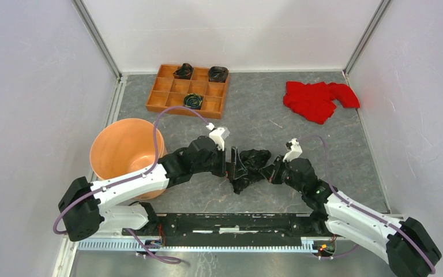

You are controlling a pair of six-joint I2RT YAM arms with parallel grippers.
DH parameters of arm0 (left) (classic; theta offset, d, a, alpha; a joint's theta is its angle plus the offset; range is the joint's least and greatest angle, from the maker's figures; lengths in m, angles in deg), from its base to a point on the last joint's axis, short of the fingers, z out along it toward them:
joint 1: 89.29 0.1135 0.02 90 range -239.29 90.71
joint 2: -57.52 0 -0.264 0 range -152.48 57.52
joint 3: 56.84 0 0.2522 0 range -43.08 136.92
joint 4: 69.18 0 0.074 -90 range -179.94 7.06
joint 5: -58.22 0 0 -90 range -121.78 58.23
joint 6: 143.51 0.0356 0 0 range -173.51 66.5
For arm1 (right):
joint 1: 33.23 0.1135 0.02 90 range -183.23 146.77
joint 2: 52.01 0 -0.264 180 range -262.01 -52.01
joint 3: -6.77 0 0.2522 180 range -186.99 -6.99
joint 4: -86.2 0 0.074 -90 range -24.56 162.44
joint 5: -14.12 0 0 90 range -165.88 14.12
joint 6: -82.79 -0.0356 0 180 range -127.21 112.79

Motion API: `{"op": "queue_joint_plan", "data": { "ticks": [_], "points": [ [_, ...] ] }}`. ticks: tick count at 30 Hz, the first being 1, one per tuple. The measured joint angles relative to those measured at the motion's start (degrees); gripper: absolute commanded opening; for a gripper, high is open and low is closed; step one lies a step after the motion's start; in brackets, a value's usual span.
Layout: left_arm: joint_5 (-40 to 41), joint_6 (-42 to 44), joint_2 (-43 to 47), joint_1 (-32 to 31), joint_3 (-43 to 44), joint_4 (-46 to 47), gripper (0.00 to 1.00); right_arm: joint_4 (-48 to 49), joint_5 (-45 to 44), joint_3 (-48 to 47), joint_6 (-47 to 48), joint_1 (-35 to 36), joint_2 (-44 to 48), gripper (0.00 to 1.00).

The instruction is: Put the trash bags into the trash bin

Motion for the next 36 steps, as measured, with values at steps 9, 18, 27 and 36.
{"op": "queue_joint_plan", "data": {
  "ticks": [9,18,27,36],
  "points": [
    [2.8,0.1,1.3,0.0,1.9,-2.3,1.00,-9.1,3.9,-21.0,24.1,0.0,-1.9,0.00],
    [8.8,3.1,12.9,0.0,10.3,-9.9,1.00,-24.8,15.1,-59.1,46.4,-0.1,-16.4,0.01],
    [16.6,7.4,19.4,0.0,14.8,-11.4,1.00,-29.1,20.8,-59.5,49.2,0.0,-12.1,0.01],
    [14.3,4.7,18.7,0.0,6.0,-5.7,0.99,-25.2,17.9,-56.4,35.7,0.0,-8.8,0.00]
  ]
}}
